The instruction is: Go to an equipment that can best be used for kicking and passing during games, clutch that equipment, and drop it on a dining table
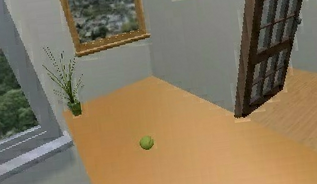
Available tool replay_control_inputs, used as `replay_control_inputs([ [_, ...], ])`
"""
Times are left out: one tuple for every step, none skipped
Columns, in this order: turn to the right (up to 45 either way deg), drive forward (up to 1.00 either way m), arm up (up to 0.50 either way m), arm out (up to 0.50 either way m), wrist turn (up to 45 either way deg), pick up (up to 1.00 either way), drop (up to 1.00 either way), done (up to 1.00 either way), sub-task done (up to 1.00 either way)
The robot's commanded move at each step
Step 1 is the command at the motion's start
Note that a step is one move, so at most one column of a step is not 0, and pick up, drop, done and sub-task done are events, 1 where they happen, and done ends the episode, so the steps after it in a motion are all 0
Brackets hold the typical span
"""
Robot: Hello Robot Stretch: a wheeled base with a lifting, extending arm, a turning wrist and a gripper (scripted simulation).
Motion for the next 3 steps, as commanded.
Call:
replay_control_inputs([
  [0.0,0.00,-0.30,0.00,0.0,0.00,0.00,0.00,0.00],
  [0.0,0.00,0.00,0.00,0.0,1.00,0.00,0.00,0.00],
  [0.0,0.00,0.10,0.00,0.0,0.00,0.00,0.00,0.00],
])
